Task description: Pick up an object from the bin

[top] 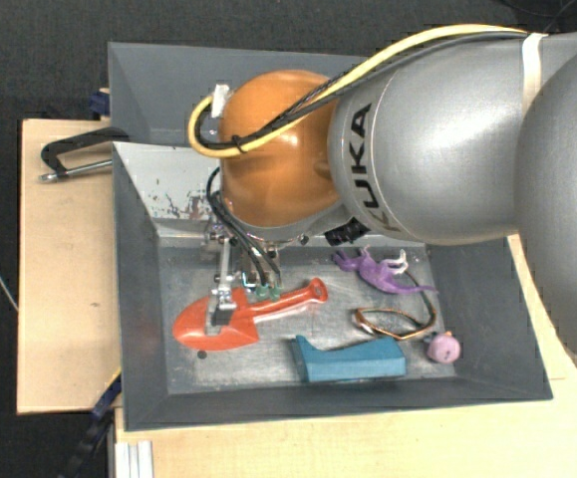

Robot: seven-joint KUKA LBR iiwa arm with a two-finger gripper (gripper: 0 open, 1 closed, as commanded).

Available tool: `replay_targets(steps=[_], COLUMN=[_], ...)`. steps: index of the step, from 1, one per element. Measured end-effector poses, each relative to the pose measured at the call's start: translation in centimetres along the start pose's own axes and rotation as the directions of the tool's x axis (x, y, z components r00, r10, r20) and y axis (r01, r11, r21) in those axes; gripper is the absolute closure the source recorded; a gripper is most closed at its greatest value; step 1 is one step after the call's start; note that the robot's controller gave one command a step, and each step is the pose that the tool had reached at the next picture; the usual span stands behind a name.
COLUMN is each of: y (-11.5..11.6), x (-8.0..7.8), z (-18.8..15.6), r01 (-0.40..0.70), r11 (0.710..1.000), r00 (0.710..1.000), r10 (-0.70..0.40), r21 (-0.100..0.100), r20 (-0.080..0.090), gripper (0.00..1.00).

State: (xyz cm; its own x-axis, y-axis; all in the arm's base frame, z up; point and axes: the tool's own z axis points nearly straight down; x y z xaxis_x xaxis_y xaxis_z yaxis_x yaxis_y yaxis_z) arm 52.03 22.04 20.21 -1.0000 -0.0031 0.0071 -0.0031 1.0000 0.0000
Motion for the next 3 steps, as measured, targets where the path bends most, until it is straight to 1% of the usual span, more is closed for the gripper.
replay_targets(steps=[1, 2, 3], y=[-0.1, -1.1, -3.7], x=[-0.2, 0.1, -0.2], z=[-0.4, 2.6, 9.4], r01=[-0.002, 0.142, 0.448], r11=[1.0, 0.99, 0.894], r00=[1.0, 0.99, 0.894], r10=[0.002, -0.142, -0.448], r21=[-0.002, -0.003, 0.003], r20=[0.008, 0.017, 0.012], gripper=[0.0, 0.0, 0.0])
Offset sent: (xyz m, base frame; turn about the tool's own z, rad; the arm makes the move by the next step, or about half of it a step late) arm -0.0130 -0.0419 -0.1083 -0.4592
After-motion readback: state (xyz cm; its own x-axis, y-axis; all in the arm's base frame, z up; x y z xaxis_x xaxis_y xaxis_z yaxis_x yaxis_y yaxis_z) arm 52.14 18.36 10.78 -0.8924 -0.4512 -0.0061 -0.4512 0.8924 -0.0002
